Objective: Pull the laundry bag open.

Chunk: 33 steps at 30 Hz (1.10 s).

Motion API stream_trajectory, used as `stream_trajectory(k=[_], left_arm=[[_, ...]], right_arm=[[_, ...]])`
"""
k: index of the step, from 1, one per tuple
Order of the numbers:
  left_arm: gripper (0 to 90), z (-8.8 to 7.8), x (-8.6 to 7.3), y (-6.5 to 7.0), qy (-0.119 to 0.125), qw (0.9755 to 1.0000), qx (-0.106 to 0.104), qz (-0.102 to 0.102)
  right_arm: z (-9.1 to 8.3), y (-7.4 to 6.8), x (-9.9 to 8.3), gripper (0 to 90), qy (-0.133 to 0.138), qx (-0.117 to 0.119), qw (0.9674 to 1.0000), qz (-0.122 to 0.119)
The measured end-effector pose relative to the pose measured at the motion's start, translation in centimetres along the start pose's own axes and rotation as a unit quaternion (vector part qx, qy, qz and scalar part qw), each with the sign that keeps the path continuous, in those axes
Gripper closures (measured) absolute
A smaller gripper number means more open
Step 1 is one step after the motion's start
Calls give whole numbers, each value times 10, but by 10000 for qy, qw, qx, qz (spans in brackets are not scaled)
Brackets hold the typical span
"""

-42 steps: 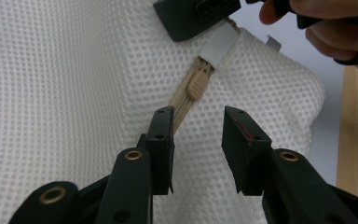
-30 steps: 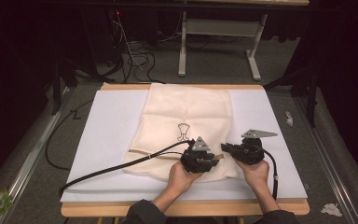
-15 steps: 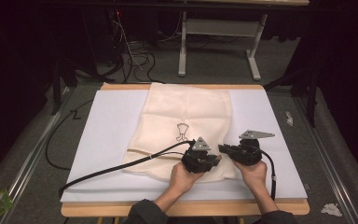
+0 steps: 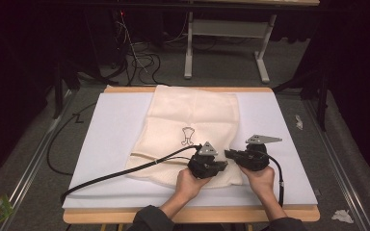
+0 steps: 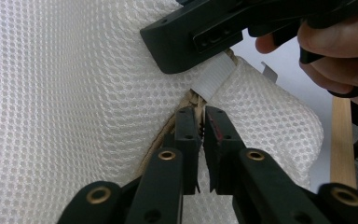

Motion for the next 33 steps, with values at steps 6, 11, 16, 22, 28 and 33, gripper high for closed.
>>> stream_trajectory(k=[6,11,16,22,28,33], left_arm=[[867,-1,0,1,-13,10000,-23,36],[868,-4,0,1,-42,9999,-39,115],[869,-7,2,2,-59,9998,-50,163],[870,-9,3,2,-102,9998,-26,195],[871,-10,3,3,-112,9996,-19,240],[871,-11,2,3,-146,9995,15,267]], right_arm=[[-1,1,-1,882,-17,-25,10000,-8],[-2,2,-3,882,-27,-30,10000,-7],[-5,3,-3,882,-41,-53,10000,-70],[-5,2,-4,883,-52,-45,9999,-86],[-6,3,-5,883,-64,-38,9999,-104],[-7,4,-7,883,-68,-28,9999,-112]])
Point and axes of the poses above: each handheld gripper's, and its own axes: z roughly forward along the jaws, x roughly out of its top, y roughly to its right, the point moved 4 cm from there along z, roughly forward along the jaws, and after that the axes turned 13 degrees about y, right-handed, at the moved point
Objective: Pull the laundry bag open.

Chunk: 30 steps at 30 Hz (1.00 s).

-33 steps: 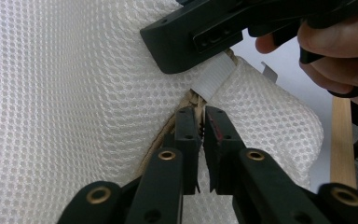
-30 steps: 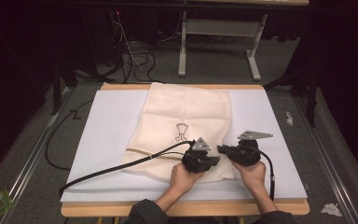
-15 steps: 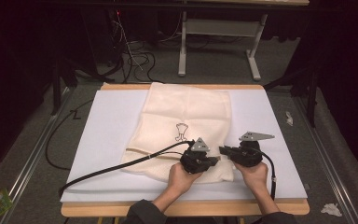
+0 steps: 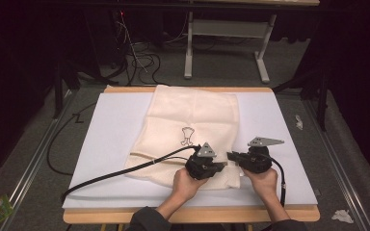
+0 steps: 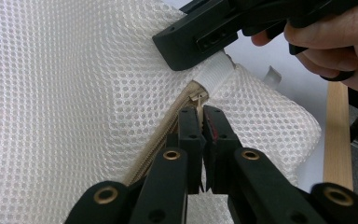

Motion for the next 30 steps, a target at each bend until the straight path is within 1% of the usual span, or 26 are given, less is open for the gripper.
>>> stream_trajectory(k=[1,5,12,16,19,27,30], left_arm=[[871,-1,0,-1,-12,10000,4,-3],[871,-2,0,-1,-16,10000,54,61],[871,-3,0,-1,-48,10000,43,74],[871,-5,0,-2,-68,9999,100,114],[871,-6,-1,-3,-35,10000,77,50],[871,-15,-4,-9,-32,9998,185,27],[871,-17,-5,-9,-22,9998,190,28]], right_arm=[[-1,1,0,883,-5,-6,10000,-18],[-4,4,-2,883,8,-6,10000,50],[-4,3,-2,883,19,-8,10000,36],[-4,4,-2,883,33,-10,10000,37],[-4,4,-2,883,29,-6,10000,39],[-3,6,-2,883,16,-59,10000,56],[-3,6,-2,883,-1,-47,10000,48]])
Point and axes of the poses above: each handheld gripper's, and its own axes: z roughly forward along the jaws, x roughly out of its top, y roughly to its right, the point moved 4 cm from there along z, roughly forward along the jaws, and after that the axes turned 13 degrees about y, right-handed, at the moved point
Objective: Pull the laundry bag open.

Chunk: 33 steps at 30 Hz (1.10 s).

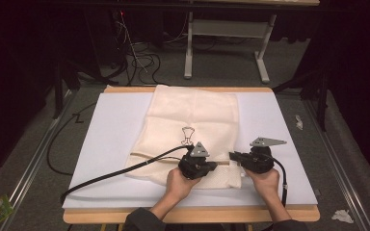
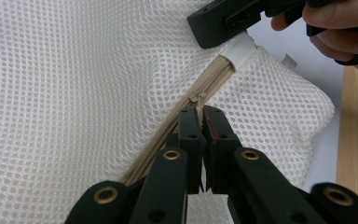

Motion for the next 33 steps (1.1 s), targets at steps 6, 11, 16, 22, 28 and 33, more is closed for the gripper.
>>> stream_trajectory(k=[6,11,16,22,28,33], left_arm=[[871,-2,-1,-1,-4,10000,42,40],[871,-4,-1,-2,-8,10000,56,19],[871,-5,-2,-2,-3,10000,64,37],[871,-9,-3,-6,-20,9999,142,15],[871,-10,-4,-7,2,9999,150,-16],[871,-11,-3,-7,17,9999,148,-7]], right_arm=[[0,1,-1,883,-38,-59,10000,-46],[1,2,-1,883,-71,-91,9999,-31],[2,2,-1,883,-82,-83,9999,-46],[1,6,-2,883,-118,-174,9998,-47],[1,7,-2,883,-121,-186,9997,-43],[1,7,-2,883,-130,-186,9997,-47]])
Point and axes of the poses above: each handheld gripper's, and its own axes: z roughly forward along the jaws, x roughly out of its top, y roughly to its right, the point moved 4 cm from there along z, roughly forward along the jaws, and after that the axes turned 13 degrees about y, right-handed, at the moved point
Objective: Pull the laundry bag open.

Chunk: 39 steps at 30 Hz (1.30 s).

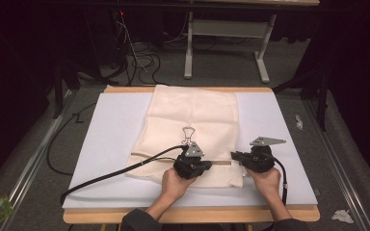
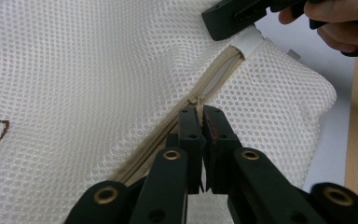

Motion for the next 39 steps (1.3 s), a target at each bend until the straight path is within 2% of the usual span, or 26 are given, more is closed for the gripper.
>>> stream_trajectory(k=[15,20,39], left_arm=[[871,-8,-2,-4,3,9999,96,31],[872,-12,-3,-6,51,10000,70,-33],[872,-31,-8,-16,122,9995,274,-78]], right_arm=[[1,2,-1,883,-47,-44,10000,-2],[0,1,-1,883,-60,-69,10000,-19],[2,6,-3,882,-131,-182,9997,22]])
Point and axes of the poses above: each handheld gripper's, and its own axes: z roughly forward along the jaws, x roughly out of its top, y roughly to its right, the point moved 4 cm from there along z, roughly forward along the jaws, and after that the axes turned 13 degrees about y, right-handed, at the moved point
